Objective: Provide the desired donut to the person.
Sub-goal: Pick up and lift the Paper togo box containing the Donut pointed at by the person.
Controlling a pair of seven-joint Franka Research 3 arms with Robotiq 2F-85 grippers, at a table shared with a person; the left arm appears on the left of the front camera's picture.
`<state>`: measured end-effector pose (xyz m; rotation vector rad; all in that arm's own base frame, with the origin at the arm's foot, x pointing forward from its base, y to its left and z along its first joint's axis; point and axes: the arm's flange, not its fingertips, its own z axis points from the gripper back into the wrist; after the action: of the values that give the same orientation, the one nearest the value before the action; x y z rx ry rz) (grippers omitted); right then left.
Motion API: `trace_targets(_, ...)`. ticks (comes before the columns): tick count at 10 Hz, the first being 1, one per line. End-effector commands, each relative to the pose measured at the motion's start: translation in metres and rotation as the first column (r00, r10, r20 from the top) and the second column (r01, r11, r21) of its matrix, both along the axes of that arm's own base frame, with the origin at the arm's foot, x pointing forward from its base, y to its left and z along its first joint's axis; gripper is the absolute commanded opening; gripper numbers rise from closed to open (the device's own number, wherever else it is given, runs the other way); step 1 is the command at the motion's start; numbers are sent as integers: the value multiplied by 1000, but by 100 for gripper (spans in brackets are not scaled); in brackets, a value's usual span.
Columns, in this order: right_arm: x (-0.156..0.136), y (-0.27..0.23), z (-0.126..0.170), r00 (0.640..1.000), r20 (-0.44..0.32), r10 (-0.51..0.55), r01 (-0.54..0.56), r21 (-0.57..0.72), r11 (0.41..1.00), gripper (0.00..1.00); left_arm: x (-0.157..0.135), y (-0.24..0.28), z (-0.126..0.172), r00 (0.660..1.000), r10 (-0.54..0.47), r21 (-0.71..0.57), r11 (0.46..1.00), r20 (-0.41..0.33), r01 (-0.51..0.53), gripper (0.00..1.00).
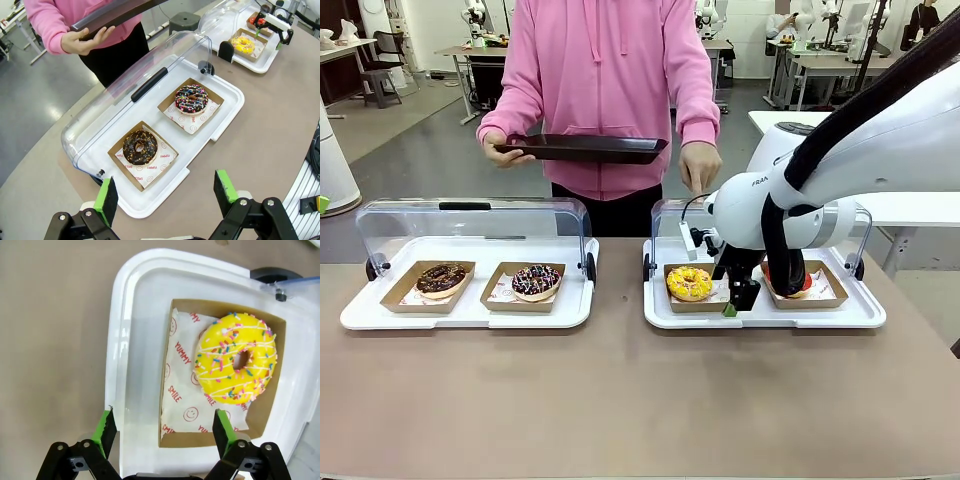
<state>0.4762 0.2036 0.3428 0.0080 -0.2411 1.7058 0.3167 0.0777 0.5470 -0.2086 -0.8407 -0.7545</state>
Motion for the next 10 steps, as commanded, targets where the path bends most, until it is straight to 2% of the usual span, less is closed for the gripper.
trace_targets(1,10,2,-5,999,-24,-34,33,-37,999,100,0,1,0,1000,0,-4,1000,-3,0,100)
trace_targets(2,10,0,-6,999,-19,-33,32,-38,999,100,0,1,0,1000,0,-4,1000,-3,0,100)
trace_targets(3,11,0,-8,999,-8,-33,32,-58,998,49,0,1,0,1000,0,-4,1000,-3,0,100)
trace_targets(4,13,-1,-8,1000,4,-8,8,-55,998,48,0,1,0,1000,0,-4,1000,-3,0,100)
trace_targets(5,16,1,-12,1000,4,2,-2,-58,998,0,0,1,0,1000,0,-4,1000,-3,0,100)
trace_targets(7,22,3,-17,999,-33,-7,4,-74,997,0,0,1,0,1000,0,-4,1000,-3,0,100)
trace_targets(8,22,3,-18,999,-42,-6,3,-80,997,17,0,1,0,1000,0,-4,1000,-3,0,100)
trace_targets(10,24,1,-21,998,-64,-14,8,-87,996,0,0,1,0,1000,0,-4,1000,-3,0,100)
